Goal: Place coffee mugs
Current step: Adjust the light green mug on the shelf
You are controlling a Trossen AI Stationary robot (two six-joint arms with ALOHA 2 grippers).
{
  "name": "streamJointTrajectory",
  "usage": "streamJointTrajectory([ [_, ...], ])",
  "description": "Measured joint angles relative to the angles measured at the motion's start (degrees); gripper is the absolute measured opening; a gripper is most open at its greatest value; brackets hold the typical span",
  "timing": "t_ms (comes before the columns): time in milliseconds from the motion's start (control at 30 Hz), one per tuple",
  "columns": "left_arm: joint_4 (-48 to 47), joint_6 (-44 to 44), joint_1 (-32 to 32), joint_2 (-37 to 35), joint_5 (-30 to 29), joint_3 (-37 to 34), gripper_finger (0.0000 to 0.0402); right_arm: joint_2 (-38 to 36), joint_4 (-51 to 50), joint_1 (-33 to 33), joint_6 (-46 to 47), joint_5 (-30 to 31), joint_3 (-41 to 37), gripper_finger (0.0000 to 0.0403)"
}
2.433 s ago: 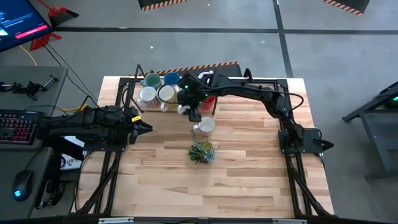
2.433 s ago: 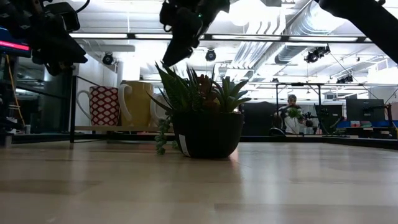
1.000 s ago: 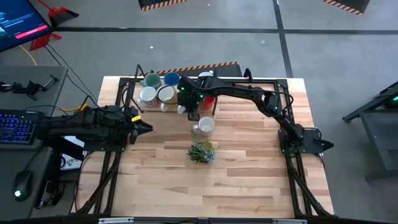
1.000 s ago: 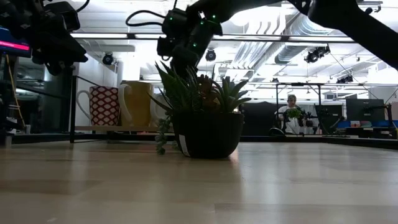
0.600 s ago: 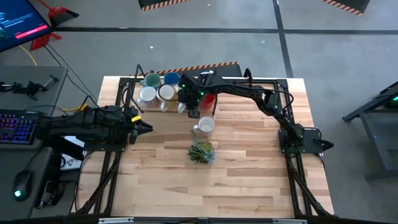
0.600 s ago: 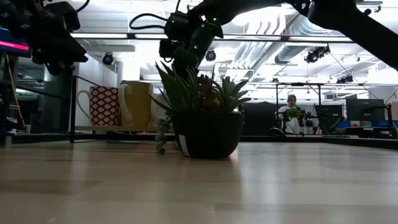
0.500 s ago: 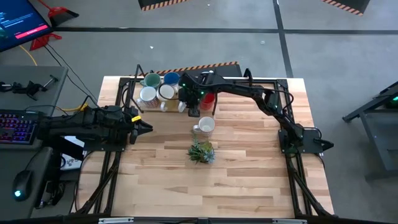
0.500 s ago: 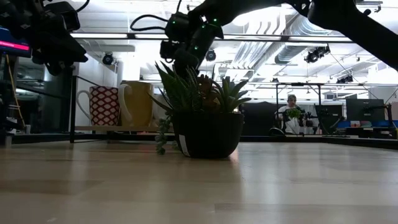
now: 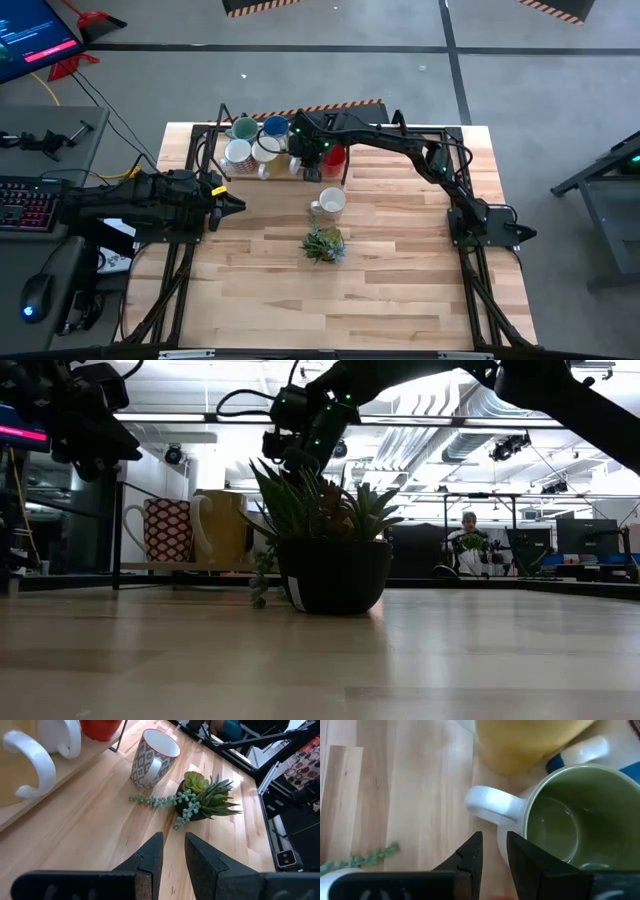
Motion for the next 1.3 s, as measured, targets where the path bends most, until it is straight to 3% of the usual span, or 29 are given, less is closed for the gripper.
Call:
streamJointTrajectory([
  [400,0.0,0.0,0.0,0.0,-0.1,0.0,0.0071,0.0,0.7,-0.9,2.2,1.3,0.0,0.0078],
  [567,0.0,0.0,0.0,0.0,-0.1,0.0,0.0071,0.0,0.0,-0.9,2.4,-3.4,0.0,0.0078],
  [733,0.0,0.0,0.0,0.0,-0.1,0.0,0.0071,0.0,-0.7,-0.3,1.0,-4.2,0.0,0.0078],
  [1300,0.0,0.0,0.0,0.0,-0.1,0.0,0.0071,0.0,1.7,-0.3,1.3,-2.4,0.0,0.0071],
])
